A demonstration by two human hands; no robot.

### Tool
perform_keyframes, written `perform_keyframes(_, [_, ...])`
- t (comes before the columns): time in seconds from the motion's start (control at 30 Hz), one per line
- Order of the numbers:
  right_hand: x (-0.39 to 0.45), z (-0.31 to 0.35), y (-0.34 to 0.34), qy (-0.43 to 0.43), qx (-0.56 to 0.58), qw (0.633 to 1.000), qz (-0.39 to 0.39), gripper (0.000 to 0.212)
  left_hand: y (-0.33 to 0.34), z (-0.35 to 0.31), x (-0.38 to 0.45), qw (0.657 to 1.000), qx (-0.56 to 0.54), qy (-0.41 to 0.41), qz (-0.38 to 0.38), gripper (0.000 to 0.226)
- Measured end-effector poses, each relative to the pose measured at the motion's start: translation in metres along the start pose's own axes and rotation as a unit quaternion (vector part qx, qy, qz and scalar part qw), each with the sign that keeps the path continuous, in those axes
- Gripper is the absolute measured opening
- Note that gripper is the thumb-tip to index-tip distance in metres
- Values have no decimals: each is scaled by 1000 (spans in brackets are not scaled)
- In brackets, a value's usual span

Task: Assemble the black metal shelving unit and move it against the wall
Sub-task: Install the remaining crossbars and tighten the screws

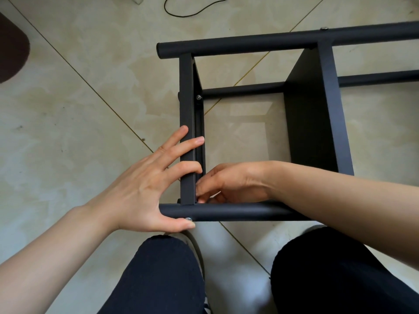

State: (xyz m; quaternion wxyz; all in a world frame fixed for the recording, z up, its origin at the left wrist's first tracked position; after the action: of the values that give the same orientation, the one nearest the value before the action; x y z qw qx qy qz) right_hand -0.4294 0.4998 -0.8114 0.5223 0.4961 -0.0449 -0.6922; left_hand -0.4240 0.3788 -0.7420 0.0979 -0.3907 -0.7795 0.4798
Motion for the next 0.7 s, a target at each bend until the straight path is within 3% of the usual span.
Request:
perform_keyframes(0.17, [-2, 0, -2, 9, -2, 1000, 1, 30, -1, -1, 0, 1000, -5, -1, -1, 74])
perform_keyframes(0.43, [0, 2, -1, -2, -33, 999, -40, 9, 0, 0, 0, 1000, -2, 3, -1, 75])
perform_keyframes(0.7, [-1, 0, -5, 8, -32, 999, -42, 18, 0, 0, 0, 1000, -6, 3, -5, 75])
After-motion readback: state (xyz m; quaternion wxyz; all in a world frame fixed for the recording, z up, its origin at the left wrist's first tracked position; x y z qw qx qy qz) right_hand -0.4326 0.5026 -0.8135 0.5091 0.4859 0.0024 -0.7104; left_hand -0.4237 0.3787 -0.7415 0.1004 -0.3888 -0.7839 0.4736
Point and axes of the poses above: each hand's wrist, its own x-axis towards the middle knuckle, its own y-axis out of the palm, z = x × y, the point moved 6 cm from there along x, towards the middle knuckle, and after that the axes turned 10 degrees about z, right-handed, at the moved point
